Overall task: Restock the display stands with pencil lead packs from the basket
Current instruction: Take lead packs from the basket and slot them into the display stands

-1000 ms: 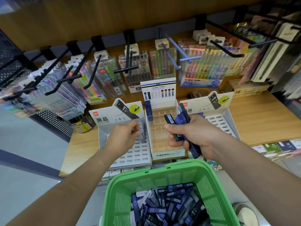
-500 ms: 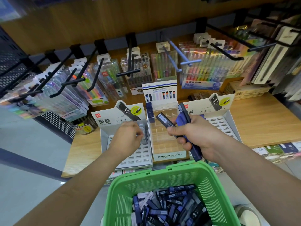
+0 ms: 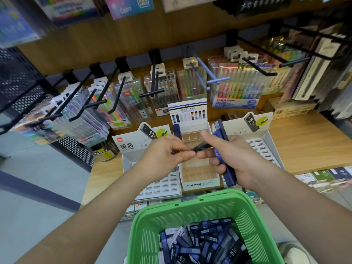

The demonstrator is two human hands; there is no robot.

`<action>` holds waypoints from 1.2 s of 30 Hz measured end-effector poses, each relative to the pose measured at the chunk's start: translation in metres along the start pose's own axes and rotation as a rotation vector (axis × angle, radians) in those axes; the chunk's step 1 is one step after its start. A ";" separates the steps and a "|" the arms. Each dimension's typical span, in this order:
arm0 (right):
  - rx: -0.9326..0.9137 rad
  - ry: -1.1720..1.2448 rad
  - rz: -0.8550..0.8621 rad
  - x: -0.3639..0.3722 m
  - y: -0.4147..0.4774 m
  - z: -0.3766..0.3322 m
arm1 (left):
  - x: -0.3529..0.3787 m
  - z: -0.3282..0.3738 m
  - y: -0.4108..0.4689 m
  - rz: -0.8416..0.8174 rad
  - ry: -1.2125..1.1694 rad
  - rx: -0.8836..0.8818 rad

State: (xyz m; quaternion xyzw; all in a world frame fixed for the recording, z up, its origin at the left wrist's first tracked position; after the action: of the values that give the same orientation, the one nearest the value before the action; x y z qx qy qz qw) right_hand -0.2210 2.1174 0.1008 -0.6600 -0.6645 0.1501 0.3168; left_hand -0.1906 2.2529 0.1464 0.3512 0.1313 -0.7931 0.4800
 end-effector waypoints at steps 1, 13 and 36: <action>-0.004 0.042 -0.012 -0.001 -0.001 -0.001 | 0.003 -0.004 -0.001 0.027 -0.123 -0.062; 0.001 -0.019 -0.050 -0.008 -0.010 0.004 | 0.020 0.009 -0.008 0.028 -0.539 -0.155; 0.082 0.470 0.169 -0.149 -0.034 0.004 | 0.096 -0.001 0.108 0.056 0.460 -0.005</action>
State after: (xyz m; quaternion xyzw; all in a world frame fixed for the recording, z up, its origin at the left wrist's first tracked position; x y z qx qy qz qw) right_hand -0.2604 1.9701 0.0858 -0.7166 -0.5084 0.0451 0.4754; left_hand -0.1267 2.1344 0.0940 0.5250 0.2291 -0.6782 0.4603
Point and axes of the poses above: each hand's wrist, its own y-axis towards the middle knuckle, its own x-axis out of the palm, z = x × y, the point moved 9 cm from there along y, towards the middle knuckle, and after that the axes turned 10 degrees about x, right-handed, at the moved point
